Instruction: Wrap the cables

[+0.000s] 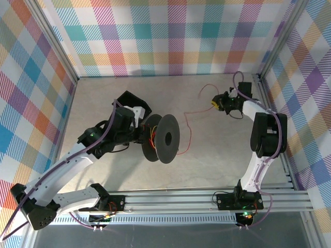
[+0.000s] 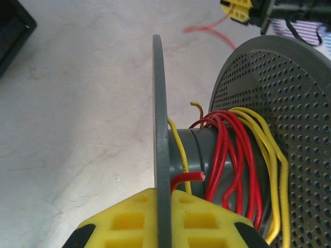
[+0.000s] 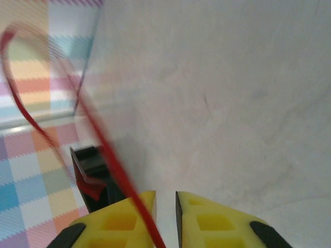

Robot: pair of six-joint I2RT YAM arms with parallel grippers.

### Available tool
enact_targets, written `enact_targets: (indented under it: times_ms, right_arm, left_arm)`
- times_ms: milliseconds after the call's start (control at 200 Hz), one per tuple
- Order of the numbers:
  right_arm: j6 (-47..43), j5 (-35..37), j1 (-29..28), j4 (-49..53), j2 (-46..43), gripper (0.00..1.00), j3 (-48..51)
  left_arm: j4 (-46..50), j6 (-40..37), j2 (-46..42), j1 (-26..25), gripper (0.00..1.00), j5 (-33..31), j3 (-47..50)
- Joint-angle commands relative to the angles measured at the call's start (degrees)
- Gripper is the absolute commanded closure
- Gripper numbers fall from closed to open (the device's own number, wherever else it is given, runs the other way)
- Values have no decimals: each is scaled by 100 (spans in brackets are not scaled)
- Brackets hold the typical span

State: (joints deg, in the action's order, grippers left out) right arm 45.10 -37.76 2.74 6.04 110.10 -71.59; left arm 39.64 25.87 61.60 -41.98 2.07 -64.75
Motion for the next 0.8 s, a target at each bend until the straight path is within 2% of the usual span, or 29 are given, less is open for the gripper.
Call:
enact_targets:
  times_ms: [0,145,370,450,575,615,645,745,795]
  right_arm:
    - [82,-412,-134,-651,-51,76,477]
    - [-48,-478,-237,-729,-264,61,881]
    - [-366,-68,-192,-216,-1205,29,1364]
    - [-393,113,-121,-73,-1626,21,1558]
    - [-364,3,-19,30,-2216,14,1805]
    - [-469,-12,-24,188,-2360,3,1809]
    - [-535,33,-19,385,-2423,0,1782]
    - [-878,42,4,1227,-2346,1,1530]
    - [-1046,330,3,1530,-2393,1,1532]
  left_arm:
    - [-711,-16,68,-35,100,-351,-390]
    - [-698,-65,330,-36,100,-489,-495]
    - [-712,-65,414,-37,100,-606,-466]
    - [-693,-64,403,-36,100,-637,-459]
    - [-701,-84,327,-35,100,-672,-458]
    - [-695,-91,307,-30,100,-679,-467]
    - [-695,-91,301,-38,100,-682,-476]
    - [-731,-89,265,-30,100,-684,-485]
    - [-763,-76,249,-32,100,-681,-484]
